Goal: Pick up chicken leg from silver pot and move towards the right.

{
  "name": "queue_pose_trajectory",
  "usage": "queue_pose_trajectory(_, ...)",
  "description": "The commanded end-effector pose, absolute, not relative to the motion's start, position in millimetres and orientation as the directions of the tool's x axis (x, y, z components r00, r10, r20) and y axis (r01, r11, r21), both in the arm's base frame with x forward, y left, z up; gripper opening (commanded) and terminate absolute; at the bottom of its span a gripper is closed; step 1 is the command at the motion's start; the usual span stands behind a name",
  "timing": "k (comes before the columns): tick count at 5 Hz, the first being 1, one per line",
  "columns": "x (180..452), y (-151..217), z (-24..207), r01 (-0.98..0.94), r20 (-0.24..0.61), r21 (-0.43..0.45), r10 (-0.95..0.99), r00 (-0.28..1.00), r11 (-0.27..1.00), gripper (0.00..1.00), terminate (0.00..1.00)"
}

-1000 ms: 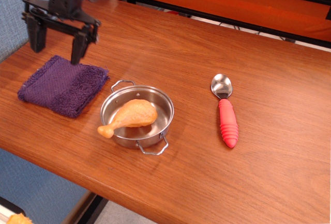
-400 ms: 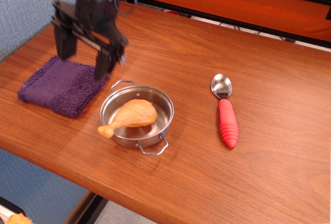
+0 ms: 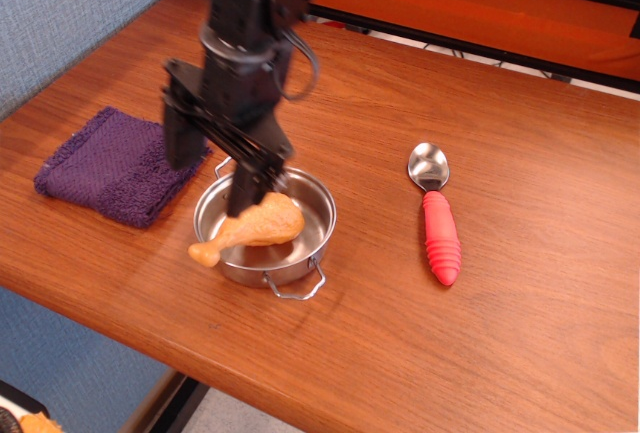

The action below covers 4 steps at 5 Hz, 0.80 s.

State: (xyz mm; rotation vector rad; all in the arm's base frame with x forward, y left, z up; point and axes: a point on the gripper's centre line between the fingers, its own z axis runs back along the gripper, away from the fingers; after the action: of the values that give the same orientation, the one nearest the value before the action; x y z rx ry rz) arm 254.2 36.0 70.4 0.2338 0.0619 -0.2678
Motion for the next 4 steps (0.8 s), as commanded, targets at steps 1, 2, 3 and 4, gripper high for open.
queue_pose_trajectory(1,258,35,68,0.297,-0.064,0.22,-0.29,0.955,0.929,1.0,0.0)
queue_pose_trajectory(2,259,38,61,0.314,-0.069,0.207,-0.307,0.949,0.926,1.0,0.0)
queue_pose_trajectory(3,259,40,53,0.354,-0.054,0.147,-0.35,0.935,0.924,1.0,0.0)
queue_pose_trajectory(4,260,39,49,0.349,-0.063,0.168,-0.343,0.937,0.922,1.0,0.0)
